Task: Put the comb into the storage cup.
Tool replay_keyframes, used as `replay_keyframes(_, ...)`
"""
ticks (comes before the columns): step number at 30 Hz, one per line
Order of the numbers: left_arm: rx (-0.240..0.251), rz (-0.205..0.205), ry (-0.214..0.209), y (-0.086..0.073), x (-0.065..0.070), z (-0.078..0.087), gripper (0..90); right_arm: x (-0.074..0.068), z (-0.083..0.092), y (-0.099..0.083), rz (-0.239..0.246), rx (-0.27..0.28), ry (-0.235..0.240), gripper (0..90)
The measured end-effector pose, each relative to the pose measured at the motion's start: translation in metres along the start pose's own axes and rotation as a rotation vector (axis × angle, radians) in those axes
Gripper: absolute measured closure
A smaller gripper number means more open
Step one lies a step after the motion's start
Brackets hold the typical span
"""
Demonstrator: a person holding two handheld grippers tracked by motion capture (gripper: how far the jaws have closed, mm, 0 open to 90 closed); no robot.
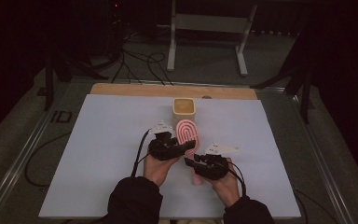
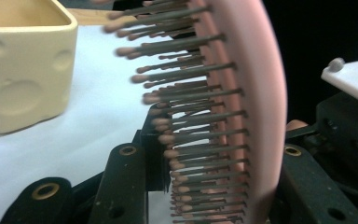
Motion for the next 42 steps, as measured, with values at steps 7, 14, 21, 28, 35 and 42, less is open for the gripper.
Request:
replay_keyframes(7, 0.014, 0.011, -0.022, 0.001, 0.002, 0.002, 64.4, -0.001, 0.001, 0.001, 0.004, 0.007, -0.001, 69.9)
replay_keyframes(14, 0.028, 0.008, -0.016, 0.003, 0.000, 0.005, 64.6, -0.001, 0.002, 0.002, 0.004, 0.014, 0.008, 57.2)
replay_keyframes(21, 0.054, 0.009, -0.002, 0.006, -0.003, 0.012, 64.7, -0.002, 0.003, 0.005, 0.018, 0.015, 0.025, 35.8)
replay_keyframes(28, 0.062, -0.011, 0.006, 0.006, -0.005, 0.017, 64.7, -0.003, 0.006, 0.007, 0.012, 0.027, -0.020, 9.4)
replay_keyframes(35, 0.072, -0.020, 0.020, 0.008, -0.006, 0.025, 64.6, 0.010, 0.027, 0.007, 0.009, 0.059, -0.085, 8.3)
replay_keyframes(42, 0.080, -0.013, 0.036, 0.010, -0.011, 0.030, 64.6, 0.027, 0.045, -0.015, 0.001, 0.076, -0.158, 10.1)
Point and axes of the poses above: each handheld gripper's, and its own axes: z roughly backward along the jaws, y roughly out of its top, x roughly to its right, the point moved 5 cm from there along -z, roughly forward along the jaws, and after that the axes turned 9 degrees about -x, right-handed, at the moved point
